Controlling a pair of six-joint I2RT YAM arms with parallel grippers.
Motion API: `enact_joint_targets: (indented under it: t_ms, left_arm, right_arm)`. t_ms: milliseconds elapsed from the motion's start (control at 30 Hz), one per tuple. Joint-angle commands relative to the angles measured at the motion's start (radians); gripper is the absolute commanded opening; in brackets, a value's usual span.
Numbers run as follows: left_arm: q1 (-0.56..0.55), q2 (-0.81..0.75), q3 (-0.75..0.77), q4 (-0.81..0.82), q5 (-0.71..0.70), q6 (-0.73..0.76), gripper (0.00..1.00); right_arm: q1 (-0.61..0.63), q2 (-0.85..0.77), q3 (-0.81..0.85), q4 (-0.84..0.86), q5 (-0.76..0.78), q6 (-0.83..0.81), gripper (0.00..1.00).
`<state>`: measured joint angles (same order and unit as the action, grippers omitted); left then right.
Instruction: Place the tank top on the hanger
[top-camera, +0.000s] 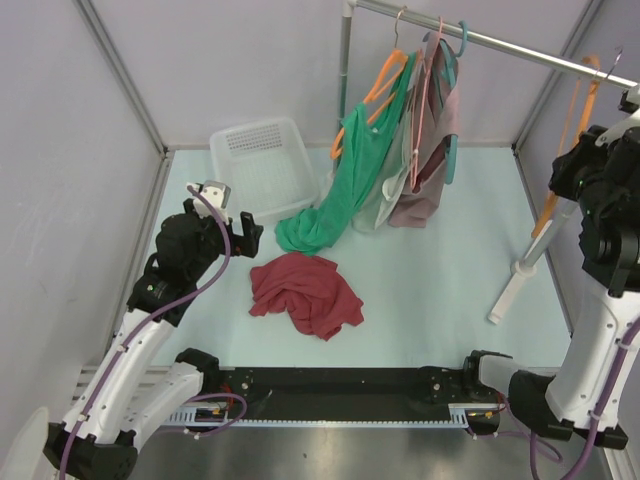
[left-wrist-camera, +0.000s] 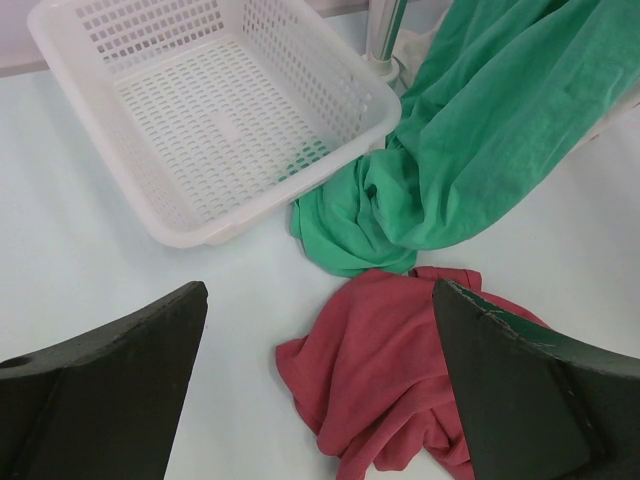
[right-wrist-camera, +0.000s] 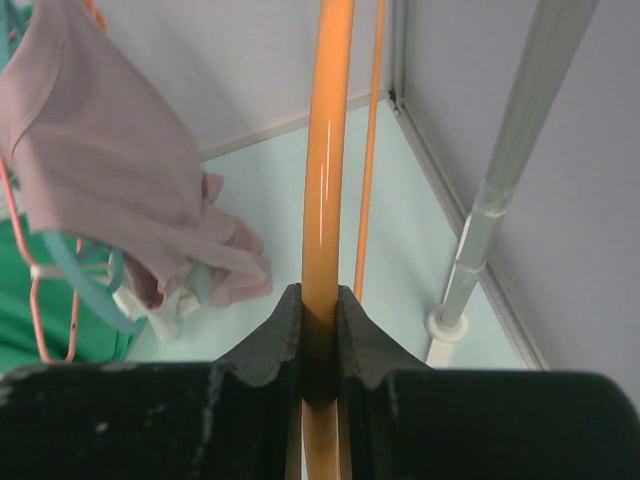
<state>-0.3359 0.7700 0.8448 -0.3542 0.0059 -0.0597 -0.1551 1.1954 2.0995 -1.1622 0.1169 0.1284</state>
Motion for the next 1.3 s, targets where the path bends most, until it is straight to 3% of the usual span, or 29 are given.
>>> enact_joint_targets:
  t_ms: [0,233,533,833,867,1000,1267]
  left_arm:
    - [0.006,-0.014,0.0,0.009,-0.004,0.015,0.99]
    - [0.006,-0.052,-0.018,0.012,-0.004,0.012,0.99]
    - [0.006,-0.011,-0.018,0.015,0.019,0.004,0.99]
    - [-0.014,0.047,-0.039,0.024,-0.004,0.018,0.99]
    - [-0.028,0.057,-0.039,0.023,-0.073,0.024,0.97]
    - [-0.211,0.123,-0.004,-0.034,-0.246,0.031,0.96]
    - [-0.521,0.143,-0.073,-0.037,-0.311,-0.23,0.97]
  right_arm:
    - [0.022,-0.128,-0.137,0.098,-0.045,-0.033,0.0]
    - [0.025,-0.31,-0.405,0.124,-0.141,0.004,0.0]
    - [0.045,-0.428,-0.461,0.018,-0.218,-0.024,0.0]
    - [0.074,-0.534,-0.734,-0.001,-0.218,0.023,0.0]
    - [0.077,-0.536,-0.749,-0.005,-0.227,0.028,0.0]
    - [0.083,-0.585,-0.841,-0.008,-0.287,0.042,0.0]
    - [0.1,-0.594,-0.957,0.059,-0.365,0.066,0.0]
